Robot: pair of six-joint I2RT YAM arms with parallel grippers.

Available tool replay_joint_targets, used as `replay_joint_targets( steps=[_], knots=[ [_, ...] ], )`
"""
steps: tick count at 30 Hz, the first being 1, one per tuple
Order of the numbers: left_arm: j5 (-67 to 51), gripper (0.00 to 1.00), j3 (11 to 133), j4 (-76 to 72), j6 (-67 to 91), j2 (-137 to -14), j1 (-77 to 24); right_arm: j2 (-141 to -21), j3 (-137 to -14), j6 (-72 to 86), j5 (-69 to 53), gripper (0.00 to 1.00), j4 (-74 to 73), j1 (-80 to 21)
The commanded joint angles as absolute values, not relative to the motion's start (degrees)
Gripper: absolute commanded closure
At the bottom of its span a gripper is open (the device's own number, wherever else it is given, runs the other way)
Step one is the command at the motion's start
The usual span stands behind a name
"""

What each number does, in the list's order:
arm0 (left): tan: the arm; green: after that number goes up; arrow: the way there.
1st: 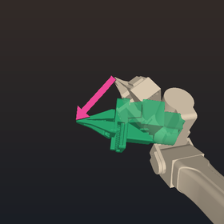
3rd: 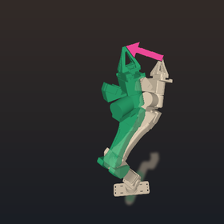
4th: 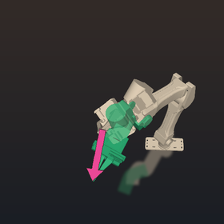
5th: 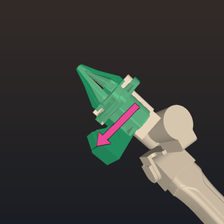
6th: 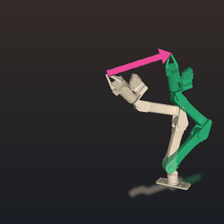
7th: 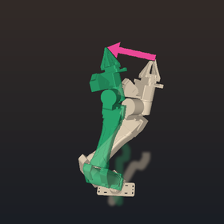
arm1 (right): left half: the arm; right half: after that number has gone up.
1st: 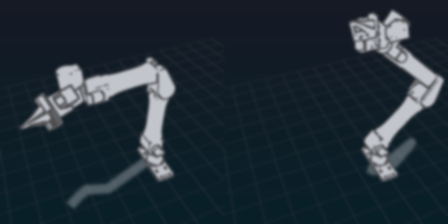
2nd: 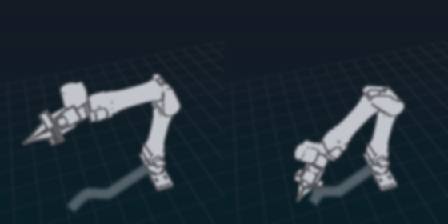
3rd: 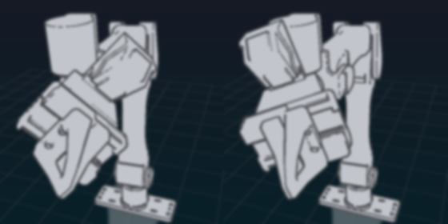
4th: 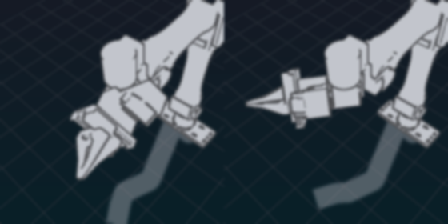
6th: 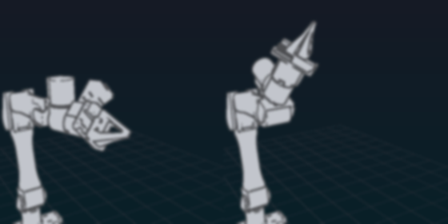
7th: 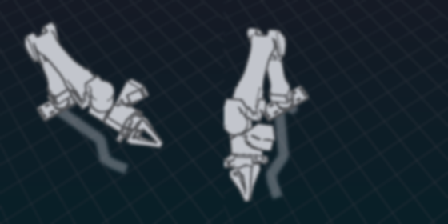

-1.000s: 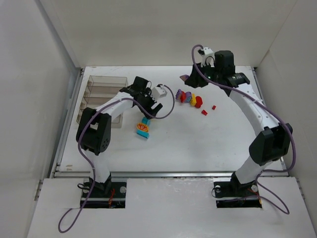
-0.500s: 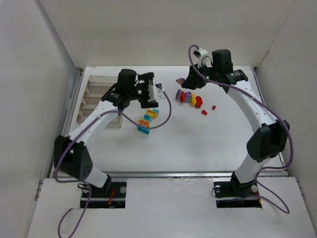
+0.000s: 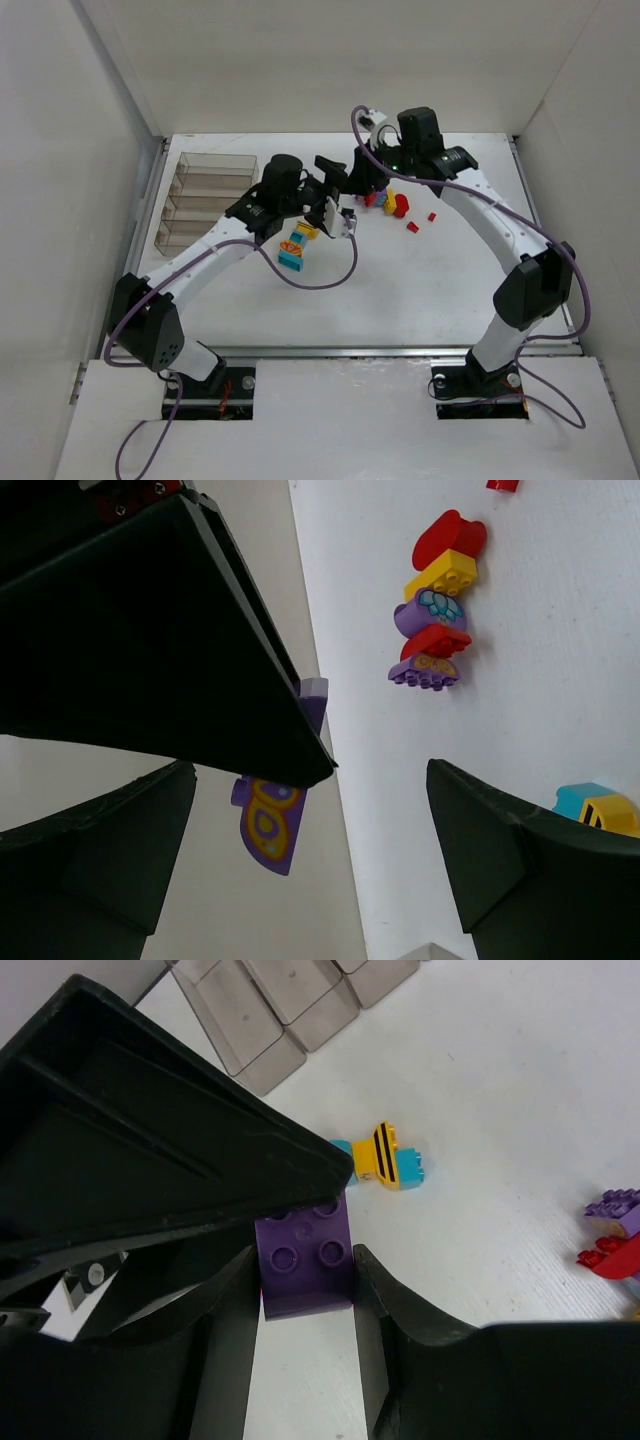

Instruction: Sort the legos into containers by color

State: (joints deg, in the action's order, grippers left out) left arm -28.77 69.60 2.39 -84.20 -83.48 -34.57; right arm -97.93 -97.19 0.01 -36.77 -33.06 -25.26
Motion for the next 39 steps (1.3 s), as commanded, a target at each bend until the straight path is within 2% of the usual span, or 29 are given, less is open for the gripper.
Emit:
replay_joint_targets(
  steps=[1, 2, 3, 6, 7, 11, 14, 15, 16, 18, 19, 21, 22, 23, 26, 32, 36, 39],
  knots=[
    [-25.76, 0.01, 68.91, -2.63, -85.61, -82.53, -35.41, -97.21, -98.27, 0.0, -38.94, 1.0, -31.9, -26.02],
    [-25.75, 0.05, 68.91, -2.64, -85.61, -82.53, -35.42, -97.21, -98.26, 0.0, -38.41, 1.0, -31.9, -26.62],
    [-25.75, 0.19, 68.91, -2.64, -84.91, -82.53, -35.42, -97.21, -98.26, 0.0, -38.41, 1.0, -31.9, -26.63],
    [-25.75, 0.42, 69.52, -1.85, -84.29, -81.91, -35.42, -97.21, -98.26, 0.0, -39.11, 1.0, -31.9, -27.16],
    [-26.27, 0.56, 69.52, -1.85, -84.81, -81.39, -35.42, -97.21, -98.26, 0.0, -39.81, 1.0, -31.9, -27.16],
    [-26.28, 0.81, 68.99, -0.62, -85.34, -80.86, -35.42, -97.21, -98.78, -0.53, -39.81, 1.0, -31.9, -27.16],
    [-26.28, 0.91, 68.99, 0.0, -85.34, -80.86, -35.42, -97.21, -98.79, -0.53, -40.95, 1.0, -32.43, -27.16],
    [-26.28, 1.0, 68.99, 0.0, -85.34, -80.86, -35.42, -97.73, -98.79, -0.53, -40.96, 1.0, -32.43, -27.16],
    [-26.28, 1.0, 68.99, 0.0, -84.73, -80.86, -35.42, -97.73, -99.4, -0.53, -40.96, 0.98, -32.95, -27.16],
    [-26.28, 1.0, 68.99, 0.0, -84.12, -80.86, -35.42, -97.73, -100.01, -0.53, -40.35, 0.79, -33.66, -27.16],
    [-26.28, 1.0, 68.99, 0.0, -83.24, -80.86, -35.42, -97.73, -100.02, -1.05, -40.34, 0.58, -33.66, -27.16],
    [-25.4, 1.0, 69.52, 0.53, -81.57, -80.86, -35.42, -97.73, -100.02, -1.05, -36.07, 0.34, -34.18, -27.16],
    [-24.36, 1.0, 69.52, 1.22, -80.26, -80.86, -35.42, -97.73, -100.02, -0.27, -33.69, 0.12, -34.19, -27.16],
    [-23.21, 1.0, 69.52, 1.23, -78.5, -80.86, -35.42, -98.34, -100.02, 1.65, -31.05, 0.01, -34.19, -27.16],
    [-23.2, 1.0, 69.52, 2.37, -70.25, -81.47, -32.35, -99.57, -99.49, 6.74, -24.88, 0.0, -34.72, -24.53],
    [-22.59, 1.0, 66.45, 4.83, -61.98, -82.0, -26.12, -96.24, -93.78, 14.94, -24.35, 0.0, -21.36, -19.26],
    [-22.06, 1.0, 68.45, 1.93, -48.9, -86.03, -19.18, -99.04, -98.33, 16.17, -23.2, 0.0, -21.36, -18.11],
    [-22.06, 1.0, 75.83, 2.98, -37.64, -93.14, -11.9, -103.17, -102.81, 16.17, -23.28, 0.0, -23.02, -16.97]
  ],
)
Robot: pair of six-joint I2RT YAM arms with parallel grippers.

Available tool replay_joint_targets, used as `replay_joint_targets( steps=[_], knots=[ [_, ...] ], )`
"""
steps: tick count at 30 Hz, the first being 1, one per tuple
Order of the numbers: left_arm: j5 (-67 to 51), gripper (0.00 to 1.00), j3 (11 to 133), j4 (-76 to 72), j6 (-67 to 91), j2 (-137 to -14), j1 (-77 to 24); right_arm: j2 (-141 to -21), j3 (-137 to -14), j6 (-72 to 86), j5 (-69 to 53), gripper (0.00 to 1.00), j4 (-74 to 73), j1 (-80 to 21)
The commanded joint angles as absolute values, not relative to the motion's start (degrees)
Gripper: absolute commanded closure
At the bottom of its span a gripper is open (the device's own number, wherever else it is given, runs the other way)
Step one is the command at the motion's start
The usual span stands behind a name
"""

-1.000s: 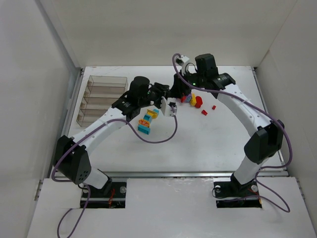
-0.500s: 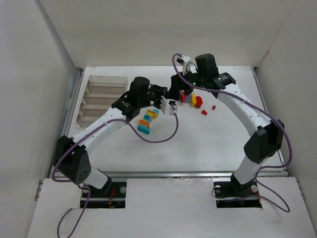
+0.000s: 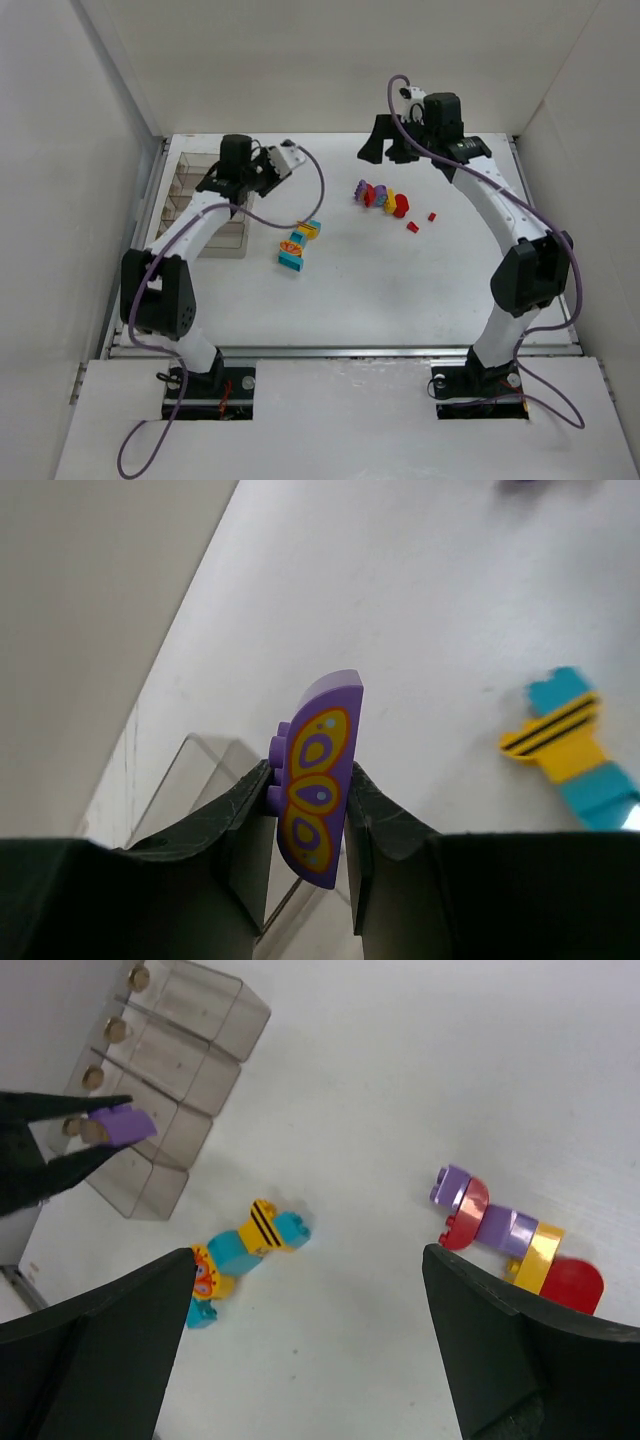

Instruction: Sort the legos into containers by color

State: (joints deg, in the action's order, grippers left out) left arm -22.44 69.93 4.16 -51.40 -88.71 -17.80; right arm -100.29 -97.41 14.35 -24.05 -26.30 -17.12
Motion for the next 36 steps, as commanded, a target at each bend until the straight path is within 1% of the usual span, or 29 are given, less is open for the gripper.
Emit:
replay_joint_targets(
  steps=[1, 2, 5, 12, 15, 19, 24, 25, 26, 27, 29, 30, 31, 34, 36],
  knots=[
    [-22.06, 1.0, 77.68, 3.51, -35.96, -94.9, -10.39, -105.53, -103.88, 16.17, -23.81, 0.0, -23.55, -16.96],
    [-21.36, 1.0, 80.91, 4.21, -33.6, -96.57, -9.07, -106.6, -104.84, 16.17, -24.51, 0.0, -23.55, -16.96],
    [-20.31, 1.0, 84.97, 2.73, -32.26, -102.2, -5.37, -110.47, -108.01, 16.17, -25.66, 0.0, -24.08, -16.96],
    [-18.99, 1.0, 87.88, -8.25, -34.89, -110.73, -0.27, -116.8, -114.08, 16.17, -26.89, 0.0, -26.19, -16.96],
    [-18.2, 1.0, 89.82, -12.37, -34.89, -114.16, 0.96, -117.42, -114.61, 16.17, -27.42, 0.0, -26.19, -16.96],
    [-17.67, 1.0, 93.85, -13.01, -36.82, -118.64, 1.49, -117.94, -115.22, 16.7, -28.04, 0.0, -27.59, -16.96],
    [-19.33, 1.0, 93.16, -11.87, -36.83, -120.5, 2.54, -117.95, -115.84, 16.08, -24.71, 0.0, -28.92, -16.96],
    [-20.82, 0.98, 92.38, -11.87, -36.83, -120.5, 2.55, -117.43, -117.32, 15.56, -24.7, 0.0, -28.92, -16.96],
    [-21.53, 0.98, 91.85, -11.87, -36.83, -120.5, 2.55, -117.42, -117.33, 15.56, -24.7, 0.0, -28.92, -16.96],
    [-21.53, 0.88, 91.85, -11.87, -36.83, -120.5, 3.07, -117.42, -118.12, 15.56, -25.22, 0.0, -28.92, -16.96],
    [-22.06, 0.83, 91.85, -11.87, -37.44, -120.5, 3.08, -117.42, -118.73, 15.56, -25.84, 0.0, -28.92, -16.96],
    [-22.06, 0.79, 91.85, -11.87, -37.44, -121.02, 3.08, -117.42, -118.74, 15.56, -26.45, 0.0, -28.92, -16.96],
    [-21.54, 0.67, 91.85, -11.87, -37.44, -121.03, 3.08, -117.42, -119.35, 15.56, -26.46, 0.0, -28.92, -16.96],
    [-21.53, 0.58, 91.85, -11.17, -36.91, -121.03, 3.08, -117.42, -119.88, 14.42, -26.46, 0.0, -29.44, -16.96],
    [-21.53, 0.56, 91.85, -9.68, -37.61, -121.03, 3.6, -116.9, -119.88, 13.8, -26.46, 0.0, -29.44, -16.96]
  ],
)
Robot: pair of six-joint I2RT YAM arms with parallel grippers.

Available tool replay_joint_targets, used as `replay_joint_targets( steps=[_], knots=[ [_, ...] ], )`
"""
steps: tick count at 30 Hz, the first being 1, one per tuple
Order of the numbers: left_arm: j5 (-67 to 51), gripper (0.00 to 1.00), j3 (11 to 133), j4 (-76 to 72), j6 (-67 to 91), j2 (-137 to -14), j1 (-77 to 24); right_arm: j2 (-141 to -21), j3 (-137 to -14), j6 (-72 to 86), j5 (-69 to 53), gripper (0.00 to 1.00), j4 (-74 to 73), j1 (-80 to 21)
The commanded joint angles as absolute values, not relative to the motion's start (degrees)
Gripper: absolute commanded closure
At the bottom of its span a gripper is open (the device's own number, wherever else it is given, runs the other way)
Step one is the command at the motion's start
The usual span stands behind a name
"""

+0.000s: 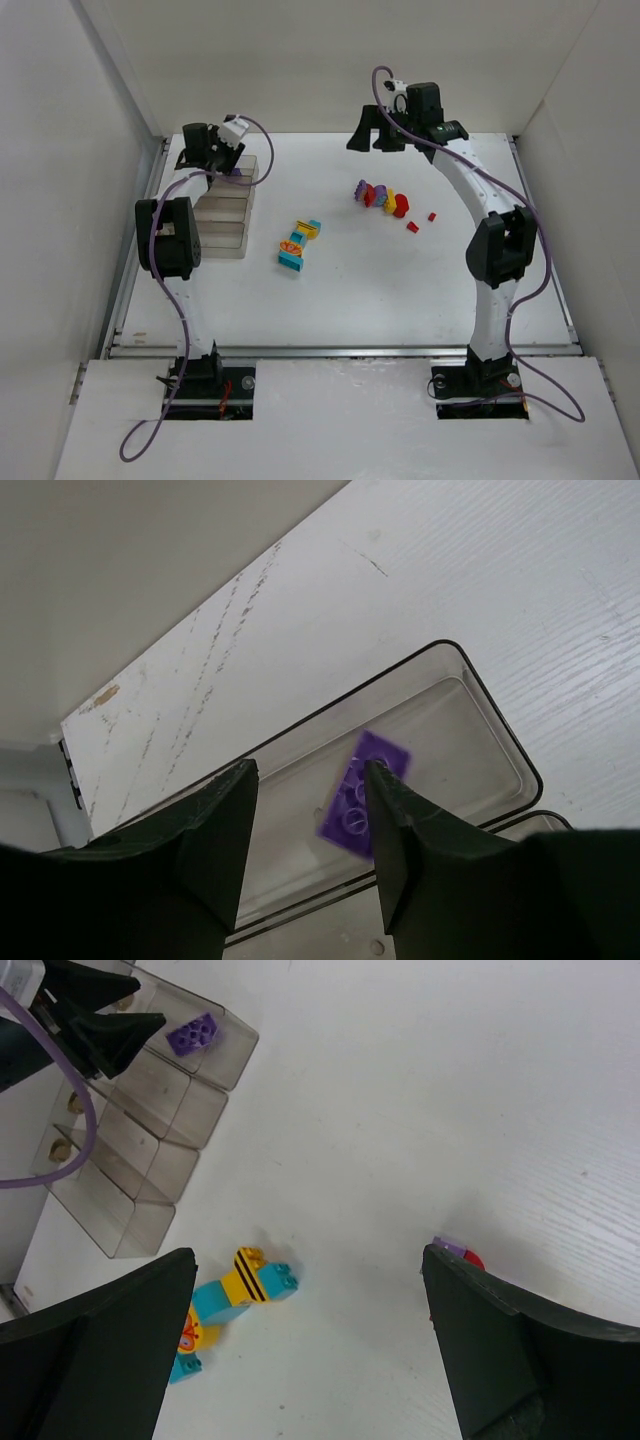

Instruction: Sort the legos into containers by color

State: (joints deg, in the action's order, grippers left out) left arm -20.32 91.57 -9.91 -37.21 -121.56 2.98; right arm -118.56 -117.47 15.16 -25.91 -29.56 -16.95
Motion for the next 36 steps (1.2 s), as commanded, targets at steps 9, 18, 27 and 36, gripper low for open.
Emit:
replay_joint_targets(
  steps=[9, 18, 27, 36],
  knots=[
    [-26.53, 0.39, 91.85, -8.44, -34.64, -116.74, 3.6, -116.37, -119.88, 12.04, -26.46, 0.0, -30.06, -16.96],
    [-31.89, 0.0, 104.94, 28.27, -36.38, -112.32, -7.2, -113.83, -114.88, 12.04, -24.08, 0.0, -30.06, -16.96],
    [-24.19, 0.0, 103.79, 30.42, -32.61, -110.05, -16.87, -109.17, -105.65, 10.46, -22.42, 0.0, -29.18, -18.54],
    [-3.67, 0.0, 96.55, 7.04, -14.63, -94.23, -18.9, -103.54, -101.43, 8.43, -8.73, 0.0, -29.54, -19.78]
  ],
)
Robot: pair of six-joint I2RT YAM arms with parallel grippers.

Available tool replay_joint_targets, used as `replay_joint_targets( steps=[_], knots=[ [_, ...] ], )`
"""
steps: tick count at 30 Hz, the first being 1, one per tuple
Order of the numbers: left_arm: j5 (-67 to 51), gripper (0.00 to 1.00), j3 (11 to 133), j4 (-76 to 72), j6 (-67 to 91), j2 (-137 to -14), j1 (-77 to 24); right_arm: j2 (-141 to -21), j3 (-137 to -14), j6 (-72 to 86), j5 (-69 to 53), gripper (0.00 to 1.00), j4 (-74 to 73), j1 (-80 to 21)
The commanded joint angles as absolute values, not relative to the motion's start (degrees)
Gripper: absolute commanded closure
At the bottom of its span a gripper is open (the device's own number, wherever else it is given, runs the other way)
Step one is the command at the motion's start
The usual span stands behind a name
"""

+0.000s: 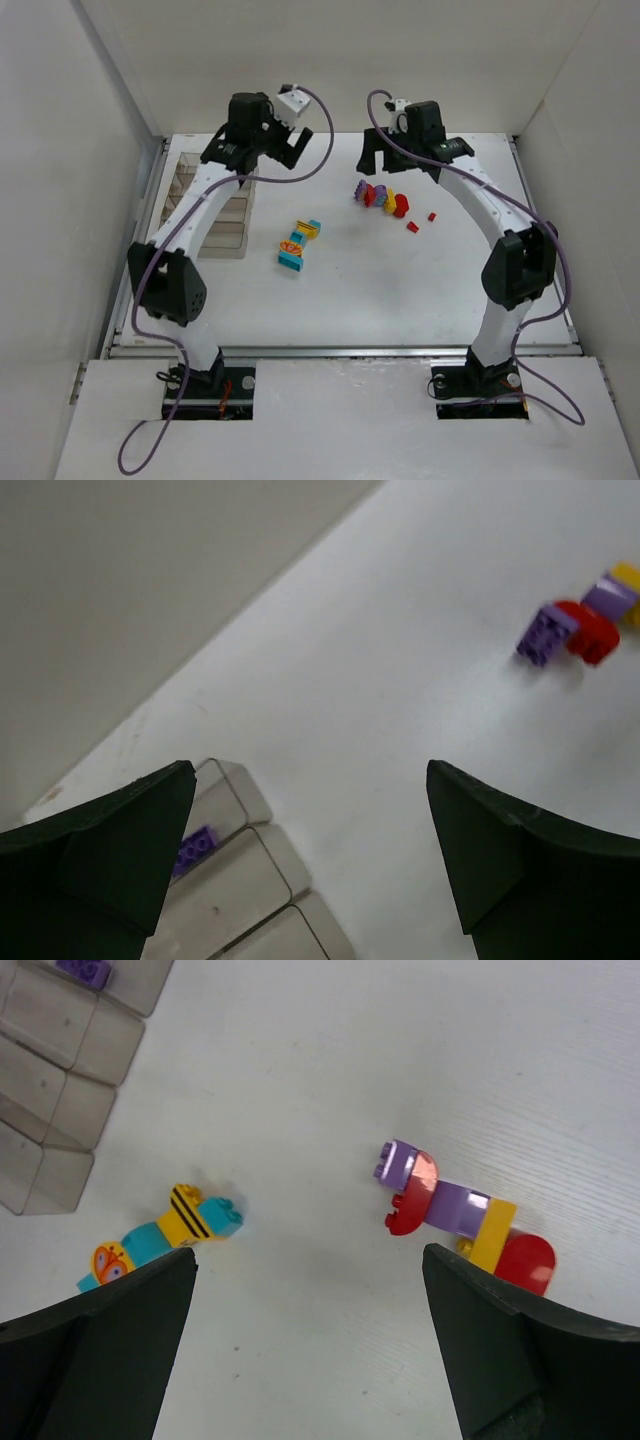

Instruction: Sort the legos into containers by color

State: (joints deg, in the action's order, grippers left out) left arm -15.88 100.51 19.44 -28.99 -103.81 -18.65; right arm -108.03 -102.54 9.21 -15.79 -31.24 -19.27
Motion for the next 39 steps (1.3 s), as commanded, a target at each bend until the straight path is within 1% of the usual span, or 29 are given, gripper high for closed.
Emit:
replay_joint_targets(
  steps=[1, 3, 4, 5, 6, 7, 8, 9, 12, 13, 16, 17, 21, 23, 27, 29, 30, 33, 34, 37, 38, 39],
  knots=[
    [-5.69, 0.0, 93.02, 5.64, -17.11, -92.48, -17.85, -102.84, -100.29, 8.44, -7.22, 0.0, -29.01, -19.78],
    [-13.67, 0.1, 86.17, 7.71, -27.37, -92.46, -18.8, -101.26, -100.28, 9.23, -4.76, 0.0, -28.48, -19.78],
    [-12.49, 0.1, 85.44, 10.17, -30.99, -92.98, -20.37, -101.25, -99.76, 9.23, -3.18, 0.0, -28.48, -19.78],
    [-9.87, 0.1, 85.43, 12.46, -31.63, -93.86, -24.39, -100.47, -99.76, 9.23, -3.16, 0.0, -28.48, -19.78],
    [-6.71, 0.1, 85.43, 17.09, -30.16, -94.91, -26.17, -99.76, -99.76, 9.23, -2.38, 0.0, -28.48, -19.78],
    [-7.29, 0.1, 87.0, 20.97, -30.15, -96.14, -27.41, -99.76, -99.06, 9.23, -2.37, 0.0, -27.95, -19.78],
    [-8.77, 0.08, 87.62, 24.22, -30.15, -98.15, -28.81, -99.76, -98.53, 9.23, -2.37, 0.0, -27.95, -19.78],
    [-8.79, 0.0, 87.63, 27.56, -27.1, -98.96, -29.52, -99.23, -98.53, 9.23, -2.37, 0.0, -27.95, -19.78],
    [-9.32, 0.0, 88.24, 28.83, -24.61, -100.89, -31.29, -99.23, -96.6, 9.23, -5.18, 0.0, -27.34, -19.78],
    [-9.32, 0.0, 86.41, 27.96, -24.0, -100.9, -32.16, -99.23, -96.07, 9.23, -5.97, 0.0, -27.33, -19.78],
    [-4.59, 0.0, 83.77, 25.42, -21.28, -102.38, -33.57, -98.7, -94.66, 9.23, -7.29, 0.0, -26.81, -19.78],
    [-0.83, 0.0, 81.85, 24.7, -20.23, -102.39, -34.36, -98.7, -94.66, 9.23, -7.29, 0.0, -26.81, -19.78],
    [7.37, 0.0, 79.81, 22.15, -14.78, -106.24, -34.89, -98.7, -94.66, 9.23, -8.61, 0.0, -26.81, -19.78],
    [9.22, 0.0, 79.8, 22.93, -13.27, -108.01, -34.89, -99.22, -94.66, 9.23, -9.4, 0.0, -26.81, -19.78],
    [9.23, 0.0, 81.73, 26.27, -11.87, -113.02, -34.89, -99.23, -94.66, 8.7, -9.93, 0.0, -26.81, -19.78],
    [9.23, 0.04, 82.44, 26.81, -11.25, -115.21, -34.2, -99.23, -94.13, 8.7, -10.46, 0.0, -26.81, -19.78],
    [9.23, 0.09, 82.44, 26.81, -9.86, -115.22, -34.19, -99.23, -94.13, 8.09, -10.46, 0.0, -26.81, -19.78],
    [8.61, 0.2, 83.94, 26.81, -9.32, -115.75, -32.52, -99.23, -94.13, 7.56, -10.99, 0.0, -26.81, -19.78],
    [8.0, 0.29, 84.72, 27.33, -9.32, -115.75, -32.52, -99.23, -93.61, 6.95, -10.99, 0.0, -26.81, -19.78],
    [6.16, 0.45, 85.34, 27.94, -9.84, -115.22, -32.52, -98.7, -93.08, 6.94, -10.46, 0.0, -26.28, -19.78],
    [5.46, 0.57, 85.34, 27.95, -9.84, -115.22, -32.52, -98.7, -93.08, 6.94, -10.46, 0.0, -26.28, -19.78],
    [5.45, 0.62, 85.34, 28.56, -9.84, -115.22, -32.52, -98.7, -93.08, 6.94, -9.94, 0.0, -26.28, -19.78]
  ],
)
